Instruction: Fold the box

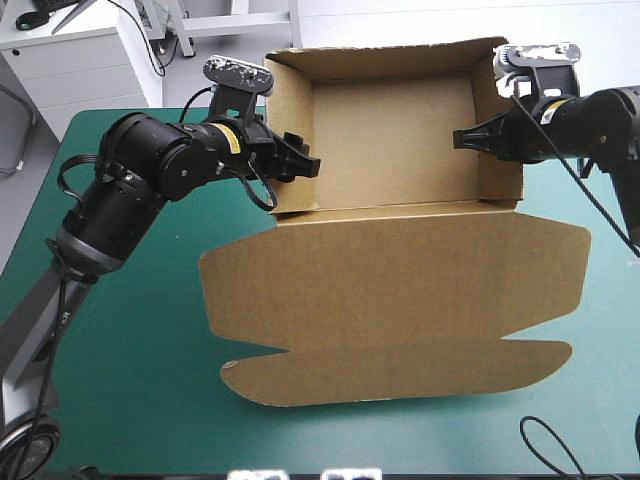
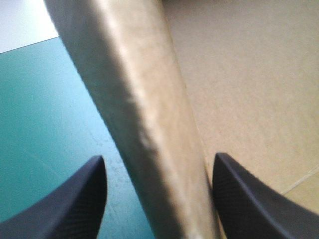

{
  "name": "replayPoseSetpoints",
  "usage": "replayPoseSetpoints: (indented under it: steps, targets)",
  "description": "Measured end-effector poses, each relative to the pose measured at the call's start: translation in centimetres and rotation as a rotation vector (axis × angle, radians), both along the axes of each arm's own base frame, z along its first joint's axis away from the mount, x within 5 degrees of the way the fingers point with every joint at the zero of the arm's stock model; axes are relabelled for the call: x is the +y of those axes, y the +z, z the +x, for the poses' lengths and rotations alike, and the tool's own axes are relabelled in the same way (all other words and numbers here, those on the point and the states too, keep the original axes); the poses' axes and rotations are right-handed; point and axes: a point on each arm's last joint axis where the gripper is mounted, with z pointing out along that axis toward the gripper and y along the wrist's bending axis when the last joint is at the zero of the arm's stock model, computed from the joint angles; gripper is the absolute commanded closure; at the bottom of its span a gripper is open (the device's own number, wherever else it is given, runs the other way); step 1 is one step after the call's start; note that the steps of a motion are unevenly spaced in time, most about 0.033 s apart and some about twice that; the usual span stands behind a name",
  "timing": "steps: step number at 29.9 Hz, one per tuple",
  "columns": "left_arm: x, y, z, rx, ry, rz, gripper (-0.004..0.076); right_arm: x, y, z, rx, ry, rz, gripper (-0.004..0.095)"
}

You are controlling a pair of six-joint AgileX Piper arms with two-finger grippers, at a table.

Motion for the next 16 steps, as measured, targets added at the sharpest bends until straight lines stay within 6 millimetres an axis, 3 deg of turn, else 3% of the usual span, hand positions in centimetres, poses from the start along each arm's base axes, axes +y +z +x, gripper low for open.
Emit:
replayPoseSetpoints:
  steps: [6, 8, 16]
  targets:
    - [-0.4, -0.2, 0.5, -0.003, 0.022, 0.003, 0.0636, 0.1, -0.6, 0.5, 0.036, -0.009, -0.006, 0.0921]
    - [-0.4, -0.5, 0.9, -0.002, 0.035, 0.016, 0.0680, 0.2, -1.0, 0.8, 0.054, -0.011, 0.002, 0.0921]
    - [-1.3, -2.9, 2.8, 0.041, 0.054, 0.096, 0.0703, 0.7, -3.6, 3.0, 0.174, -0.013, -0.010, 0.0921]
